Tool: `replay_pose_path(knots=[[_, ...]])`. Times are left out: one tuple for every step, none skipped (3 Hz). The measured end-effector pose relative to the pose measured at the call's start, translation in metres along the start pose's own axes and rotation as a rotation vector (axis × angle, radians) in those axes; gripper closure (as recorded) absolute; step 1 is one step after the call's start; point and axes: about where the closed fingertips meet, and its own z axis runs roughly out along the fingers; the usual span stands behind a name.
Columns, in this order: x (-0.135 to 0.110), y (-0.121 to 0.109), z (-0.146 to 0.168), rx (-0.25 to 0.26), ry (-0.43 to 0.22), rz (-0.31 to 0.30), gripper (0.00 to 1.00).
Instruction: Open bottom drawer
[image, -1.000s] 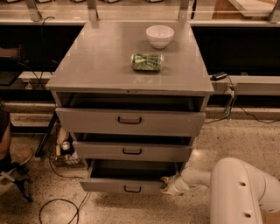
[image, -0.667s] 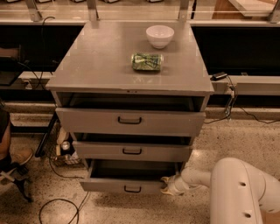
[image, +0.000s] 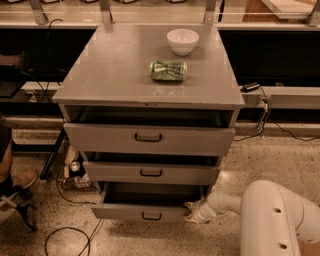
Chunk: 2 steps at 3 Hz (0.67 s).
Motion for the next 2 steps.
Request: replay_pose_path(knots=[[0.0000, 0.0000, 0.0000, 0.000, 0.000, 0.000, 0.11], [-0.0001, 0.0001, 0.0001, 0.000, 0.000, 0.000, 0.00]])
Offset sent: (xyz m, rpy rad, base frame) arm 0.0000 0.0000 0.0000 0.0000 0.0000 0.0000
